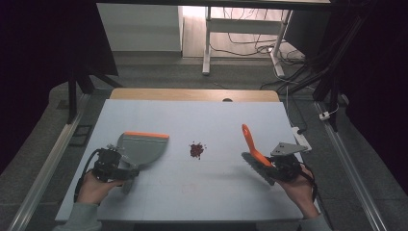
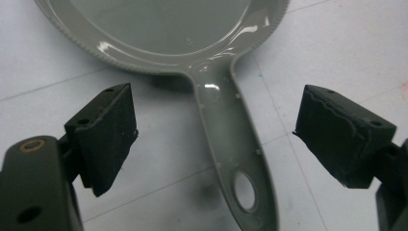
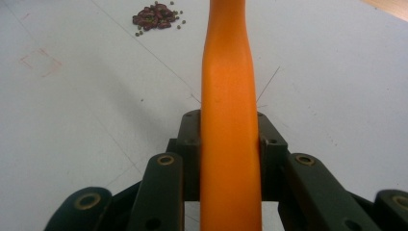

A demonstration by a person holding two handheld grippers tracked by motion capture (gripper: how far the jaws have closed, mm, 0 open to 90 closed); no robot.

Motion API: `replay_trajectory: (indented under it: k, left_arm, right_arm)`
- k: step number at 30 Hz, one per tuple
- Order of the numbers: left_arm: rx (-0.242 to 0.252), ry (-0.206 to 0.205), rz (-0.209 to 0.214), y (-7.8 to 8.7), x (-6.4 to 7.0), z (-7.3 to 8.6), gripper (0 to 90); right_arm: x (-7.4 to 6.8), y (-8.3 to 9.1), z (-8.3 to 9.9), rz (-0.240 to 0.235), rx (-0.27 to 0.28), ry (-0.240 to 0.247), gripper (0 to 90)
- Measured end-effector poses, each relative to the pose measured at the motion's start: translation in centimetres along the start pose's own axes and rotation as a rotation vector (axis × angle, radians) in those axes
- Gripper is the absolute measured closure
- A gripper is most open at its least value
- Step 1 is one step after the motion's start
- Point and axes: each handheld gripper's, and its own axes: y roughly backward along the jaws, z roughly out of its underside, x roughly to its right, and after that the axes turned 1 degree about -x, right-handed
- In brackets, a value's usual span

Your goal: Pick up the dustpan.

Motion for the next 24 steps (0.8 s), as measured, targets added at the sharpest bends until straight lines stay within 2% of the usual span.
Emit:
replay_trajectory:
  k: [2, 7, 17, 24]
  left_arm:
    - [-0.005, 0.035, 0.012, -0.5, -0.3, -0.1, 16.9]
    - [-0.019, 0.059, 0.05, -1.6, -0.6, -0.1, 17.1]
    - [-0.041, 0.086, 0.052, -3.3, -0.6, -0.1, 18.0]
    - [-0.026, 0.108, 0.041, -3.9, -0.8, -0.2, 22.4]
  right_arm:
    - [0.0, 0.0, 0.0, -0.001, -0.002, 0.001, 70.6]
    - [0.0, 0.1, 0.0, 0.003, 0.007, -0.001, 70.6]
    - [0.0, 0.0, 0.0, 0.009, 0.005, 0.003, 70.6]
    - [-0.1, -0.1, 0.0, 0.011, 0.005, 0.008, 70.6]
